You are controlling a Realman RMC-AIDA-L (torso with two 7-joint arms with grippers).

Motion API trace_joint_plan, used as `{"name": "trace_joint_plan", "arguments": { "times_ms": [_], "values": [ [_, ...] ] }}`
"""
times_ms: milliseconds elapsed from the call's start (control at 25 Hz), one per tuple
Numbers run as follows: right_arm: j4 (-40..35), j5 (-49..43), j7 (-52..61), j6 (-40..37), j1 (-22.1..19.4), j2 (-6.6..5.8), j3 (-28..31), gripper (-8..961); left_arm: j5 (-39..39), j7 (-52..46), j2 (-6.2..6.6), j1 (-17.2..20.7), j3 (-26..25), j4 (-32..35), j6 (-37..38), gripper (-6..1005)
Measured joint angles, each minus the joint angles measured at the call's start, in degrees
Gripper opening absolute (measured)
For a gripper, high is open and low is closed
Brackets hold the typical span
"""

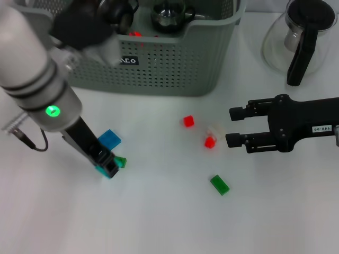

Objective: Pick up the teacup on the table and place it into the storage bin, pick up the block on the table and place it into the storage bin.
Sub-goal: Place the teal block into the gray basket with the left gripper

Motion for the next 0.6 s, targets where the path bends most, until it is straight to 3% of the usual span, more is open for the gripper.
{"name": "trace_joint_plan", "arguments": {
  "times_ms": [160,200,280,480,560,600],
  "values": [
    [0.01,0.01,0.11,-0.05,0.01,0.02,-0.01,714,-9.47,11.55,0.88,-1.82,-19.19,-5.30,4.93,421],
    [0.00,0.00,0.12,-0.06,0.00,0.02,0.00,714,-11.51,14.40,1.77,-2.72,-24.63,-8.23,6.09,423],
    [0.00,0.00,0.13,-0.07,0.10,0.07,0.00,714,-15.16,18.73,3.88,-4.13,-32.49,-14.41,7.69,427],
    [0.00,0.01,0.15,-0.07,0.44,0.17,0.00,713,-28.75,30.22,13.37,-6.63,-48.07,-41.23,10.97,436],
    [0.00,0.00,0.14,-0.07,0.44,0.18,0.00,713,-32.02,32.77,14.99,-6.59,-53.32,-47.29,12.00,440],
    [0.00,0.00,0.08,-0.07,0.47,0.24,0.00,713,-33.37,33.21,15.11,-6.35,-55.48,-48.87,12.52,442]
  ]
}}
